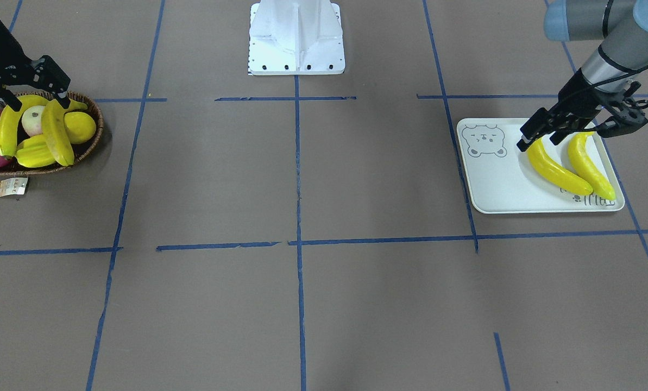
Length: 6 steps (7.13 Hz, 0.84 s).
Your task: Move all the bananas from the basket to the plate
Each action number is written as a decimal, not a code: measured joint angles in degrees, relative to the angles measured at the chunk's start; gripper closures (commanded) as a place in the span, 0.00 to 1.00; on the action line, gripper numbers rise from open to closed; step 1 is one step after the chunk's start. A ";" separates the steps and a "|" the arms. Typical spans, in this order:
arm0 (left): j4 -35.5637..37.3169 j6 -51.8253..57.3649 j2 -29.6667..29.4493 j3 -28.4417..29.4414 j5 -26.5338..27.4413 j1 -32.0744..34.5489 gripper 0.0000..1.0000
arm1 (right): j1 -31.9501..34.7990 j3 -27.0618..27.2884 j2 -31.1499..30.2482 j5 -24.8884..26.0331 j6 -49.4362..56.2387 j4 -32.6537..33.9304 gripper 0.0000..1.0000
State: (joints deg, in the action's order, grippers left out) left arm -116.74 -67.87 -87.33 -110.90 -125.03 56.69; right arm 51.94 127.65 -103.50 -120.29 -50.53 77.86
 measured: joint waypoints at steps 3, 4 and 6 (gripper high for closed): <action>0.02 -0.07 -0.27 -0.08 0.05 -0.09 0.01 | -0.75 -3.43 -2.24 -3.08 7.37 0.12 0.00; 0.02 -0.07 -0.29 -0.12 0.05 -0.09 0.01 | -2.16 -4.13 -2.47 -3.33 8.72 0.14 0.00; -0.02 -0.07 -0.29 -0.36 0.05 -0.09 0.01 | -4.76 -5.81 -2.46 -3.45 11.32 0.12 0.00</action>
State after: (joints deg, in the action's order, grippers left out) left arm -116.76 -67.94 -87.61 -111.25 -124.98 56.60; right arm 47.17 121.85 -105.97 -123.74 -39.21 77.99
